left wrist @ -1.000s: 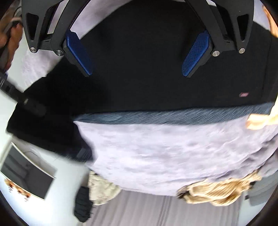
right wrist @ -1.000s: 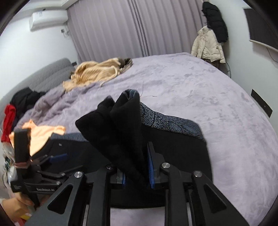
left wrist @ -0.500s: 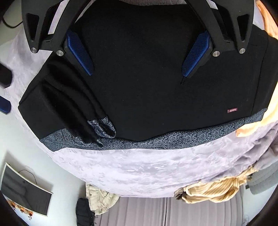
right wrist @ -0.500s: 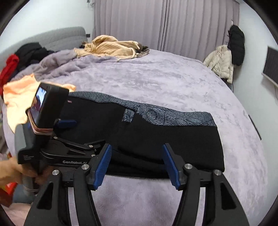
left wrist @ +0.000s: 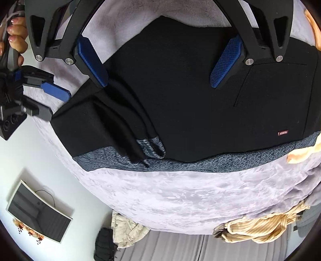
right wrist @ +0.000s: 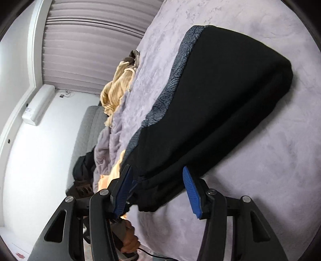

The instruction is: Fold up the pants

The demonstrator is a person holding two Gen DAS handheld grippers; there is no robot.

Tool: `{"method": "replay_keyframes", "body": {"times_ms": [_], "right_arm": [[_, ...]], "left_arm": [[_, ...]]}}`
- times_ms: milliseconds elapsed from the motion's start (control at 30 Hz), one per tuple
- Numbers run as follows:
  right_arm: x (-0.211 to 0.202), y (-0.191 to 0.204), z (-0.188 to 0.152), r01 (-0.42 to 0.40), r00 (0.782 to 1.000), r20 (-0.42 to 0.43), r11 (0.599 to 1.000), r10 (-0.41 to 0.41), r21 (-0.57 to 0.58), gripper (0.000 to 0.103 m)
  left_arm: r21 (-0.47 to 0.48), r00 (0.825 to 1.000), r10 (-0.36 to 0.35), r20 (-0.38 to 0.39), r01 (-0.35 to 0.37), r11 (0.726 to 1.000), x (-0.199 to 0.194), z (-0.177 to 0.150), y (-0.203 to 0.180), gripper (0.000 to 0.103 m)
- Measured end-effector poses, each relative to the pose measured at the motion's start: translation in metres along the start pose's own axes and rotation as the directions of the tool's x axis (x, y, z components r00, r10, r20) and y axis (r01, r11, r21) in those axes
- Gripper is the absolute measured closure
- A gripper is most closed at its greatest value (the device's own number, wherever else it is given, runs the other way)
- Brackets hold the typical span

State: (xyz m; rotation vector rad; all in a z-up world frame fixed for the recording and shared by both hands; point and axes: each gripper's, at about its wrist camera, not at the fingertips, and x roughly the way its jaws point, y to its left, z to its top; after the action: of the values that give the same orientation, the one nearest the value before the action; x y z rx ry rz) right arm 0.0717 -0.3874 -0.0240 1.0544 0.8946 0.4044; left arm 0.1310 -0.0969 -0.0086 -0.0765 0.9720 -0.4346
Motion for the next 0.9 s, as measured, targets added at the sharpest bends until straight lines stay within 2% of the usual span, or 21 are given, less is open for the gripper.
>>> {"method": "replay_keyframes", "body": {"times_ms": [100, 233, 267, 333, 400, 433, 533, 633, 700, 733, 767, 833, 900], "right_arm": [[0.009, 0.005, 0.003, 0.005, 1.0, -0.008, 1.0, -0.006, -0.017, 0.047], [0.012, 0.004, 0.004, -0.011, 1.0, -0.015, 1.0, 0.011, 0.018, 0.047], [0.009, 0.008, 0.001, -0.013, 1.0, -0.007, 1.0, 0.013, 0.004, 0.047], [0.002, 0.02, 0.001, 0.033, 0.999, 0.027, 0.997, -0.031, -0.064, 0.047], [-0.003, 0.022, 0.005, 0.087, 0.995, 0.056, 0.993, -0.083, -0.079, 0.047], [-0.003, 0.015, 0.007, 0.1, 0.993, 0.062, 0.994, -0.097, -0.049, 0.047], [0.001, -0.009, 0.014, 0.06, 0.997, 0.051, 0.996, -0.064, 0.063, 0.047], [0.009, -0.017, 0.019, 0.047, 0.997, 0.056, 0.996, -0.051, 0.076, 0.047], [0.018, -0.017, 0.027, 0.04, 0.997, 0.057, 0.996, -0.045, 0.083, 0.054], [0.023, -0.018, 0.033, 0.04, 0.998, 0.053, 0.995, -0.045, 0.096, 0.071], [0.028, -0.019, 0.037, 0.047, 0.998, 0.042, 0.993, -0.052, 0.11, 0.093], [0.031, -0.017, 0.039, 0.034, 0.998, 0.038, 0.992, -0.039, 0.124, 0.097], [0.03, 0.001, 0.036, 0.027, 0.998, 0.059, 0.998, -0.031, 0.063, 0.097]], "left_arm": [[0.011, 1.0, 0.022, 0.009, -0.022, 1.0, -0.002, -0.002, -0.004, 0.001], [-0.008, 0.999, 0.004, 0.042, -0.004, 1.0, -0.014, 0.001, -0.005, 0.001], [0.004, 0.998, -0.001, 0.066, 0.001, 1.0, -0.02, 0.002, -0.008, 0.001], [0.04, 0.997, -0.008, 0.083, 0.004, 0.999, -0.021, 0.007, -0.017, 0.001], [0.083, 0.999, 0.009, 0.049, -0.013, 0.996, -0.01, 0.01, -0.029, 0.001], [0.106, 0.999, 0.031, 0.013, -0.032, 0.994, 0.003, 0.01, -0.037, 0.001], [0.147, 0.993, 0.098, -0.064, -0.088, 0.985, 0.04, 0.001, -0.046, 0.001], [0.158, 0.994, 0.106, -0.024, -0.101, 0.982, 0.04, -0.002, -0.048, 0.001], [0.149, 0.992, 0.121, -0.029, -0.115, 0.982, 0.042, 0.002, -0.045, 0.001], [0.138, 0.991, 0.13, -0.027, -0.125, 0.982, 0.044, 0.004, -0.042, 0.001], [0.123, 0.99, 0.136, -0.029, -0.131, 0.984, 0.045, 0.008, -0.039, 0.001], [0.097, 0.989, 0.141, -0.032, -0.137, 0.986, 0.048, 0.012, -0.034, 0.001], [0.101, 0.989, 0.144, -0.027, -0.141, 0.985, 0.046, 0.012, -0.031, 0.001]]}}
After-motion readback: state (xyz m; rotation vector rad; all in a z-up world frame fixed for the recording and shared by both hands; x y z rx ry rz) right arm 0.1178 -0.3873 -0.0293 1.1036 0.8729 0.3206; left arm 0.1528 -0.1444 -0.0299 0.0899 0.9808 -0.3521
